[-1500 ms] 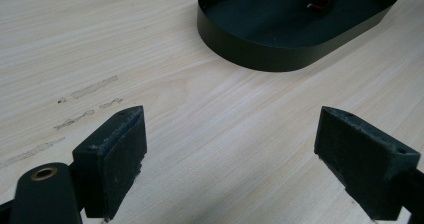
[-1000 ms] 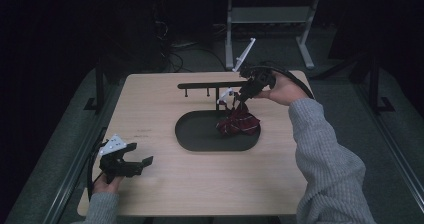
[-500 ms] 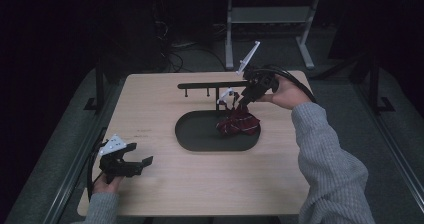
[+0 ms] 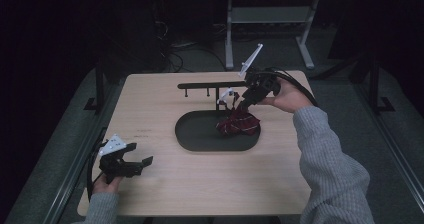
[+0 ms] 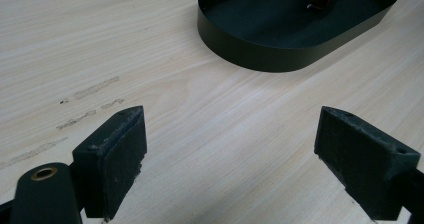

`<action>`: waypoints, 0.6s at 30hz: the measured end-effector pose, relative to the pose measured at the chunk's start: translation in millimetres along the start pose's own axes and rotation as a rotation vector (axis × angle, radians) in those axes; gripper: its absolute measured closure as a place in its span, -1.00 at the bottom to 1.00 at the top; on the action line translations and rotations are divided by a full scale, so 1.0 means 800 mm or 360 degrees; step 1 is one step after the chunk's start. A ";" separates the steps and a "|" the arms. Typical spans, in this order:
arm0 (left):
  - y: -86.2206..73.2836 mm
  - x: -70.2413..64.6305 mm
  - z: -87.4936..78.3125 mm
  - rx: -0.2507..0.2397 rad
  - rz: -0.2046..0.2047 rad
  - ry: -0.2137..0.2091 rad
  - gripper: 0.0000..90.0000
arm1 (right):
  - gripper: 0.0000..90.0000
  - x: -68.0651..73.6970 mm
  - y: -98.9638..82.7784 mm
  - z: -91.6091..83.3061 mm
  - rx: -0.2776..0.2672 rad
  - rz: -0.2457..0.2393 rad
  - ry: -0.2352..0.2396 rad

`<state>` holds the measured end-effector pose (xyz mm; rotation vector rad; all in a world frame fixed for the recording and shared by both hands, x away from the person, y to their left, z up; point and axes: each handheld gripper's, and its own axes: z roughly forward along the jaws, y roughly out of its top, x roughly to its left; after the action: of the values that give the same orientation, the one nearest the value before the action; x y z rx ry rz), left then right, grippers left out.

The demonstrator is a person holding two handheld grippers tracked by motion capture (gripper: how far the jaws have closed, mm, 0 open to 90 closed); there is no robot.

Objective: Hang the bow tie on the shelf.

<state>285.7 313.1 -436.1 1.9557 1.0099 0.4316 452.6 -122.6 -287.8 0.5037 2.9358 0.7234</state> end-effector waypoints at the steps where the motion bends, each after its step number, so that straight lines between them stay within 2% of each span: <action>1: 0.000 0.000 0.000 0.0004 0.0003 -0.0001 -0.71 | 0.26 0.001 -0.001 0.000 -0.0003 -0.0002 0.0006; 18: 0.000 -0.001 0.000 0.0003 0.0002 -0.0002 -0.71 | 0.23 0.011 -0.016 0.001 -0.0051 0.0002 0.0018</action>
<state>285.2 312.6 -435.9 1.9577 1.0088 0.4302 440.7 -130.1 -294.7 0.5007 2.9294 0.7751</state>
